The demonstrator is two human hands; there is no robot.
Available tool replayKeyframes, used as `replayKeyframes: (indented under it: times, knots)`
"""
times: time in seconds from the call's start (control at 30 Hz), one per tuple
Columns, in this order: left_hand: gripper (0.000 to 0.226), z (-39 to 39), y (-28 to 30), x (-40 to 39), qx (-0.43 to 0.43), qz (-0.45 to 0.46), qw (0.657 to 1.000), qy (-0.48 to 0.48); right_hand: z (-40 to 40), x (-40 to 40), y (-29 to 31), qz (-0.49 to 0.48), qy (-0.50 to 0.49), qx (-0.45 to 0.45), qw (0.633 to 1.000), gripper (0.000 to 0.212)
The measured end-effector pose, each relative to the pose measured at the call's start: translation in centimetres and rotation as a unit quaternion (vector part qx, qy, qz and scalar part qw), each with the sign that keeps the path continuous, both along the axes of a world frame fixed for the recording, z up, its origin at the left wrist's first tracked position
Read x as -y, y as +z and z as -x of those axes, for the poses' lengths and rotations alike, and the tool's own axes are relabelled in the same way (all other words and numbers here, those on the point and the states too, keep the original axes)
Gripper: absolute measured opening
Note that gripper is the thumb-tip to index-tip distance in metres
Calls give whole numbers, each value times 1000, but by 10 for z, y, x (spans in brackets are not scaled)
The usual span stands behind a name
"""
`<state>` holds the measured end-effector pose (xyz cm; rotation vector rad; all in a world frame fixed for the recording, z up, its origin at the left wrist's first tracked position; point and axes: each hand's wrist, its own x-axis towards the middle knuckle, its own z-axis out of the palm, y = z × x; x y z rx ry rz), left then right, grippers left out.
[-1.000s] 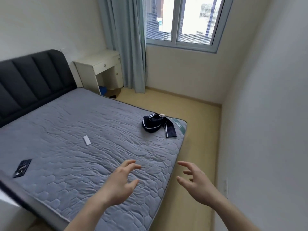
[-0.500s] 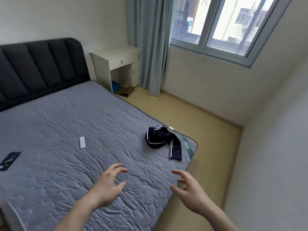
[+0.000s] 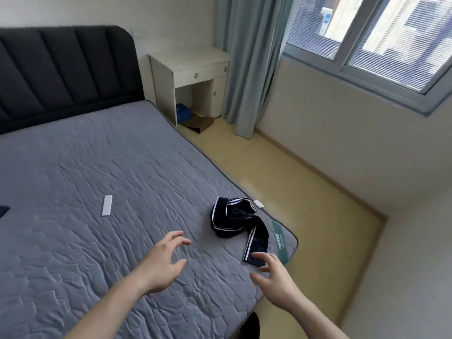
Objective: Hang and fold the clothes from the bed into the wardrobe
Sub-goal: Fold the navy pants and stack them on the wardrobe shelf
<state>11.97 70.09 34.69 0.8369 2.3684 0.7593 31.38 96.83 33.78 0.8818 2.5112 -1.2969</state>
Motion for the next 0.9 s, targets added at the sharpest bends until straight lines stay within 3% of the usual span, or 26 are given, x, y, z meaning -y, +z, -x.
replayKeyframes:
  times: [0.13,0.3,0.67,0.8,0.87,0.9]
  knots:
    - [42,26,-22,-31,7,34,996,83,71,-72,-52,7,45,36,998,45]
    - [40,41,-71,-68,55,85,979,177,163,-149,-141,-7,117,103,988,64]
    - [35,83,-238,-142,122,164,948,244,309,-237,-394,-91,211,195,953,88]
    - [32,79,-279,-154,137,164,942,257,334,-240,-456,-88,220,224,945,99]
    - [32,72,-295,-156,142,159,943,256,337,-238,-476,-72,206,235,947,89]
    - [32,69,-300,-156,140,153,945,253,335,-236,-479,-76,200,236,948,73]
